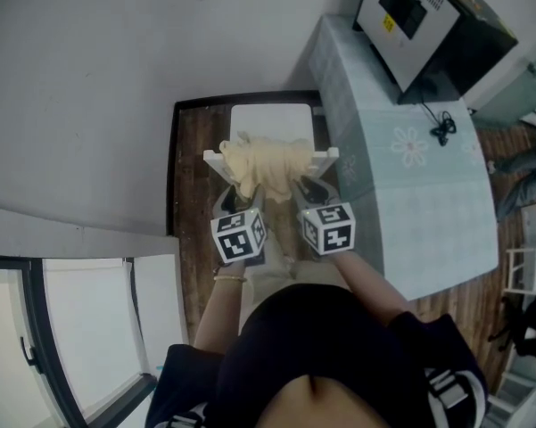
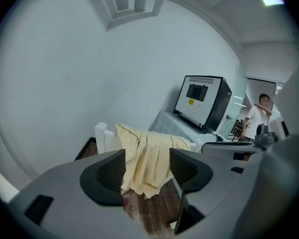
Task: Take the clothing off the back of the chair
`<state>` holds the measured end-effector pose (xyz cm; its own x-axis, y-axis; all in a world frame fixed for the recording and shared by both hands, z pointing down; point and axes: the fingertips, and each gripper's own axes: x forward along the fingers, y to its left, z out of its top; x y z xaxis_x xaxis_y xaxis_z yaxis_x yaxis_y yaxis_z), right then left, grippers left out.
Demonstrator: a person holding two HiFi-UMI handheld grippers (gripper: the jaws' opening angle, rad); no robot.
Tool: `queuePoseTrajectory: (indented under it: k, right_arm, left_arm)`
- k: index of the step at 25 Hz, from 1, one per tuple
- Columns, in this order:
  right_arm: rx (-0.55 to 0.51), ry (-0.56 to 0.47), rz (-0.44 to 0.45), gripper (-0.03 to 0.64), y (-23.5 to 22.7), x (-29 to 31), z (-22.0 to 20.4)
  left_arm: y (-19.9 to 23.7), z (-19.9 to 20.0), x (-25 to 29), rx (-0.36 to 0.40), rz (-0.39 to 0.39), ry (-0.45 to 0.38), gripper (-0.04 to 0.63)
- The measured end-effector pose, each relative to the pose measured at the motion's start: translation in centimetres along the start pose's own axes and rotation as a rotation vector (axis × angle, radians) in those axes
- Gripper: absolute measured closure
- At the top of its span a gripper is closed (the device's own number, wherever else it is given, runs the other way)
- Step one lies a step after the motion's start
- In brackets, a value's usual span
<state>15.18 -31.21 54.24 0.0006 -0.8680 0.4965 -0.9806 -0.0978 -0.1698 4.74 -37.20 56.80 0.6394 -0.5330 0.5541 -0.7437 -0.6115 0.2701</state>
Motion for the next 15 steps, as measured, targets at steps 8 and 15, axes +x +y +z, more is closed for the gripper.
queuePoseTrajectory:
  k: [8,15]
  right_arm:
    - [0.052,0.014,-0.081,0.390,-3.0,2.8,-0.2]
    - [0.075,0.050,-0.126,0.364,-4.6,4.8,-1.2]
  left_arm:
    - [1.1,0.0,3.8,0.028,-0.023,0.048,0.265]
    - [1.5,0.1,7.0,0.059,-0.024,0.084,0.253]
